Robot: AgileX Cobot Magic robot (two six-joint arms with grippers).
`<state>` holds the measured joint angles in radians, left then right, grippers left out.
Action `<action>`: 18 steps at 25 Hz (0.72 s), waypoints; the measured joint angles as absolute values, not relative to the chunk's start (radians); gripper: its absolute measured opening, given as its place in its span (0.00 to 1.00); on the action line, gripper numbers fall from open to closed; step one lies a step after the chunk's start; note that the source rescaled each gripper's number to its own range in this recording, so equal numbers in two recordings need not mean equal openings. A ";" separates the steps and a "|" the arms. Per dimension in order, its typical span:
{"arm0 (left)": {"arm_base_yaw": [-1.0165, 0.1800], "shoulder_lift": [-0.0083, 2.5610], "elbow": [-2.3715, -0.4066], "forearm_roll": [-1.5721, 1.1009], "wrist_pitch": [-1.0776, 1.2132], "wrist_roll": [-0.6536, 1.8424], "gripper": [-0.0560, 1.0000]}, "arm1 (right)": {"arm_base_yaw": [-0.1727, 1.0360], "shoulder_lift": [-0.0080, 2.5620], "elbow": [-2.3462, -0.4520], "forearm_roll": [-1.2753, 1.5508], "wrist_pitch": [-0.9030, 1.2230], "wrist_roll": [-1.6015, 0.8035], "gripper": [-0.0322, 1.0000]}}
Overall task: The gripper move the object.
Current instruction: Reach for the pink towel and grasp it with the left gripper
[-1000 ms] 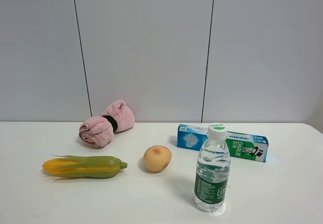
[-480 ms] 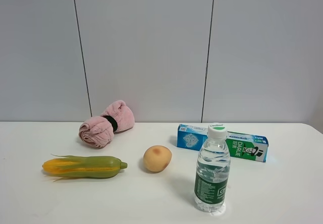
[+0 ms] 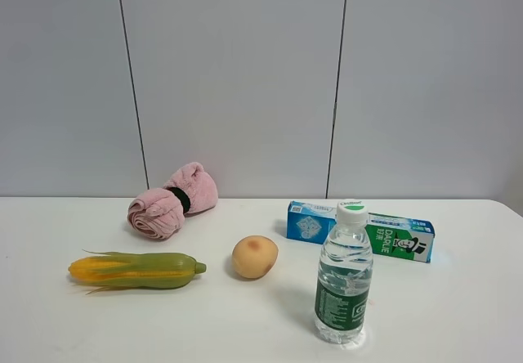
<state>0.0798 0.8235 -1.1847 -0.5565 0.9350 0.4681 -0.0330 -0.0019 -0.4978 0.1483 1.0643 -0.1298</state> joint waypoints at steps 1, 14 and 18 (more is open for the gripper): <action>0.080 0.877 -1.205 -0.584 0.926 0.504 1.00 | -0.033 -0.002 -0.498 0.148 1.064 -0.130 1.00; 0.080 1.290 -1.265 -0.820 0.820 0.816 1.00 | -0.033 -0.002 -0.498 0.148 1.064 -0.130 1.00; 0.055 1.390 -1.305 -0.826 0.762 0.849 1.00 | -0.033 -0.002 -0.498 0.148 1.064 -0.130 1.00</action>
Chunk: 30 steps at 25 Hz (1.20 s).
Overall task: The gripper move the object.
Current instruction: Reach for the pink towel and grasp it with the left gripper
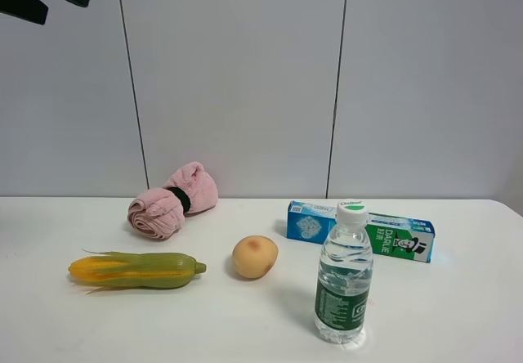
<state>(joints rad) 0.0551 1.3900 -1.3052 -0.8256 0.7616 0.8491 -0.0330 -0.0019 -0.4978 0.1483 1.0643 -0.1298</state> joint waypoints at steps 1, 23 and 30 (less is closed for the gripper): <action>0.040 1.429 -1.341 -0.806 0.759 0.840 1.00 | -0.033 -0.002 -0.498 0.148 1.064 -0.130 1.00; -0.214 2.480 -2.415 -0.155 1.218 0.042 1.00 | -0.033 -0.002 -0.498 0.148 1.064 -0.130 1.00; -0.213 2.560 -2.418 -0.094 1.221 0.025 1.00 | -0.033 -0.002 -0.498 0.148 1.064 -0.130 1.00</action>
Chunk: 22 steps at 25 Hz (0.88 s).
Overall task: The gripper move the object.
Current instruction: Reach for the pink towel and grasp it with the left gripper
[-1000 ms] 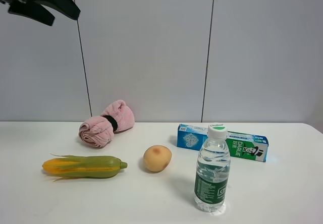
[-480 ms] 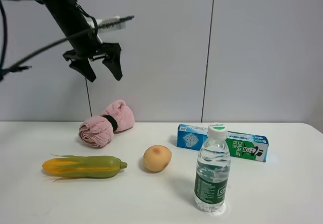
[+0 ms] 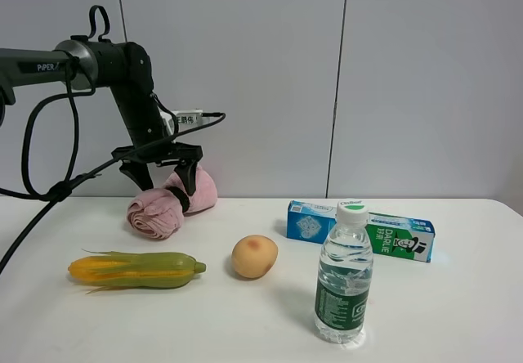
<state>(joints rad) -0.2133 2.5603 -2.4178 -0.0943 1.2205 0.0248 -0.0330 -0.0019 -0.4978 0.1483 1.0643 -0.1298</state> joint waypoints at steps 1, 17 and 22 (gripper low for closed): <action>-0.213 2.564 -2.419 -0.094 1.216 0.031 1.00 | -0.033 -0.002 -0.498 0.148 1.064 -0.130 1.00; -0.214 2.582 -2.424 -0.030 1.057 0.129 1.00 | -0.033 -0.002 -0.498 0.148 1.064 -0.130 1.00; -0.214 2.614 -2.424 0.013 1.054 0.135 1.00 | -0.033 -0.002 -0.498 0.148 1.064 -0.130 1.00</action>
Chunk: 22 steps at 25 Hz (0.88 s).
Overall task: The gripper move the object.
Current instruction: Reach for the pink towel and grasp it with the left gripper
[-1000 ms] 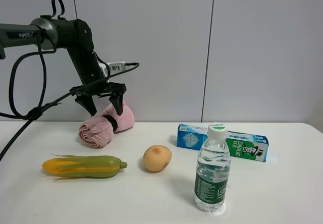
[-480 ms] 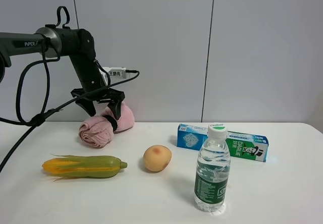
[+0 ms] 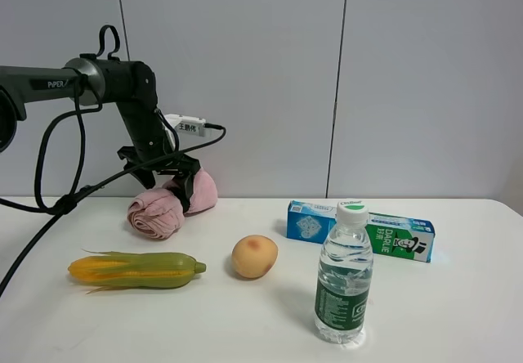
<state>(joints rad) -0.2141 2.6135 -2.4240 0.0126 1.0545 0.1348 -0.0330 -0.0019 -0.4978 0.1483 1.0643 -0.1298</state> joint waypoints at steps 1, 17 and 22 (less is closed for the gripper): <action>-0.214 2.615 -2.424 0.015 1.054 0.135 1.00 | -0.033 -0.002 -0.498 0.148 1.064 -0.130 1.00; -0.239 2.675 -2.426 0.059 1.015 0.135 1.00 | -0.033 -0.002 -0.498 0.148 1.064 -0.130 1.00; -0.243 2.675 -2.426 0.078 1.015 0.138 0.92 | -0.033 -0.002 -0.498 0.148 1.064 -0.130 1.00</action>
<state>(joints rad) -0.2426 2.6753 -2.4263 0.0778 1.0150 0.1380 -0.0330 -0.0019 -0.4978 0.1483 1.0643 -0.1298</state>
